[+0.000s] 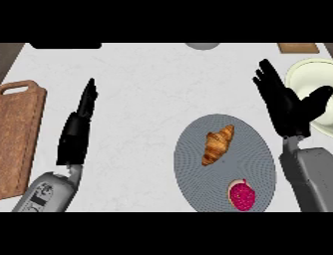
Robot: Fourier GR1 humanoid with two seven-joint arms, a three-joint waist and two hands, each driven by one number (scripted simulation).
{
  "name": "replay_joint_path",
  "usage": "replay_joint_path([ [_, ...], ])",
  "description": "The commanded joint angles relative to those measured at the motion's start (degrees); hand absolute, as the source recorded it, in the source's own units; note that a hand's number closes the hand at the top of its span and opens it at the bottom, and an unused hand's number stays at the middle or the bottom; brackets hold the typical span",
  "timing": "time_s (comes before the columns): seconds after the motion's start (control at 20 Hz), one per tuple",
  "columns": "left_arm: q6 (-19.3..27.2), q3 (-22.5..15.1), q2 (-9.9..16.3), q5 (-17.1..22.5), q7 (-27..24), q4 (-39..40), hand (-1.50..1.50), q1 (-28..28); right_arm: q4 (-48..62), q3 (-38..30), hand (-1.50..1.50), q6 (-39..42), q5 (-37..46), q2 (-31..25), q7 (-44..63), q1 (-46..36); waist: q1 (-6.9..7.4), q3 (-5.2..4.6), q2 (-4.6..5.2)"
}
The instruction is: Pick the cupcake from the placemat and place it in the bowl
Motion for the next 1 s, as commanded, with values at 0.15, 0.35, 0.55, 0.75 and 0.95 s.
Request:
replay_joint_path([
  [0.15,-1.8,6.2,3.7,3.3,-2.1,-1.7,0.0,0.3,-13.0,17.2,-1.5,17.8,-1.3,6.3,-10.2,1.2,2.59,-0.28,-2.0],
  [0.35,-2.4,11.1,5.2,7.3,-0.7,-1.7,0.0,0.5,-23.3,19.6,-1.5,10.6,16.0,-0.3,-19.3,-0.1,-2.01,-0.58,-4.25],
  [0.55,-4.8,14.9,7.4,10.7,-1.5,-2.8,0.0,2.6,-31.5,25.5,-1.5,6.3,22.1,0.2,-32.3,14.2,-3.49,-0.19,-2.96],
  [0.75,-8.2,19.4,10.6,14.1,-2.3,-2.5,0.0,3.7,-38.3,30.9,-1.5,3.6,31.0,-7.0,-41.6,26.7,-4.45,-0.23,-2.34],
  [0.95,-9.9,20.1,10.6,15.1,-3.8,-3.5,0.0,5.4,-44.6,28.0,-1.5,-4.1,41.8,-14.8,-44.5,37.1,-4.38,-0.3,-1.93],
])
